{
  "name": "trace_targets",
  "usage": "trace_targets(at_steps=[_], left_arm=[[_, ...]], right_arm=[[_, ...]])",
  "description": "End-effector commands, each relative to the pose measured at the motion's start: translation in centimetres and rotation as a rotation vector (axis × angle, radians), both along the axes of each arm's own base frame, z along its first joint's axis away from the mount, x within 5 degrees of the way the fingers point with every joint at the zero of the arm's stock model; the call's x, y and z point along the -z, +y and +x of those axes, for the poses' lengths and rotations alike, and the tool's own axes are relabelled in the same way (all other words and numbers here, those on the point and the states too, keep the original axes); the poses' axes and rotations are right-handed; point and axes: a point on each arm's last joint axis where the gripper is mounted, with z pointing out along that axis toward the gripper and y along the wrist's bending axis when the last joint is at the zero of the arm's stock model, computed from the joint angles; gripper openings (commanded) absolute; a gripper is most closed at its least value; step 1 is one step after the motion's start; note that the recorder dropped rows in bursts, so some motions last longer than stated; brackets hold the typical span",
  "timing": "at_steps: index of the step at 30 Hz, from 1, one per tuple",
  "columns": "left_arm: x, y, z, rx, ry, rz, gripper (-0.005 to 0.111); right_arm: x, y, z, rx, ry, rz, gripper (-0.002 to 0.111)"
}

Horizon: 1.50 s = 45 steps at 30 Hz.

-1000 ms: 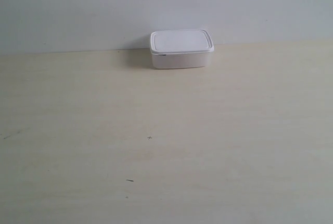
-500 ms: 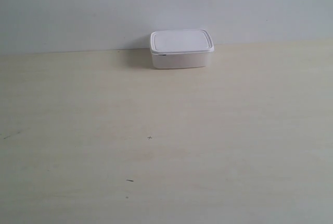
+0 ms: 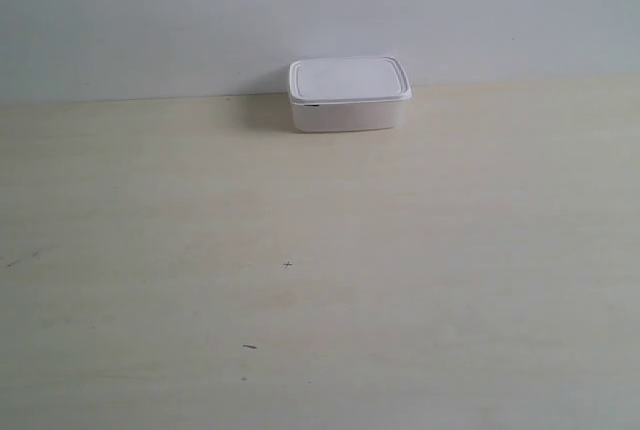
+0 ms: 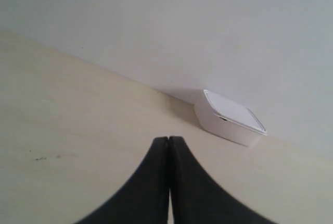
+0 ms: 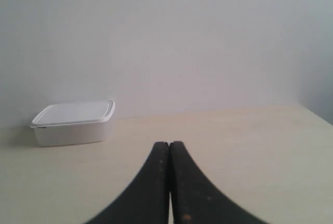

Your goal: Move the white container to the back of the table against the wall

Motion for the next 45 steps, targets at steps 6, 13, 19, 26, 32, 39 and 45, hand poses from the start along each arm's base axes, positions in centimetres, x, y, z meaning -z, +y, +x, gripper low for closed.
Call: trace_targets(at_steps=[6, 13, 19, 26, 32, 39, 45], left_arm=[[0.8, 0.0, -0.4, -0.004, 0.029, -0.010, 0.000], [1.3, 0.2, -0.4, 0.003, 0.082, 0.211, 0.000], [1.3, 0.4, -0.4, -0.005, 0.084, 0.277, 0.000], [1.3, 0.4, -0.4, -0.005, 0.088, 0.276, 0.000], [1.3, 0.4, -0.4, -0.005, 0.088, 0.276, 0.000], [1.3, 0.4, -0.4, -0.005, 0.088, 0.276, 0.000], [1.3, 0.4, -0.4, -0.005, 0.088, 0.276, 0.000]], right_arm=[[1.6, 0.0, 0.0, 0.001, 0.121, -0.009, 0.000], [2.1, 0.0, -0.1, -0.001, 0.179, -0.009, 0.000], [2.1, 0.0, -0.1, -0.001, 0.179, -0.009, 0.000], [2.1, 0.0, -0.1, -0.001, 0.179, -0.006, 0.000], [2.1, 0.0, -0.1, -0.001, 0.181, -0.006, 0.000], [2.1, 0.0, -0.1, -0.001, 0.181, -0.010, 0.000], [2.1, 0.0, -0.1, -0.001, 0.181, -0.010, 0.000]])
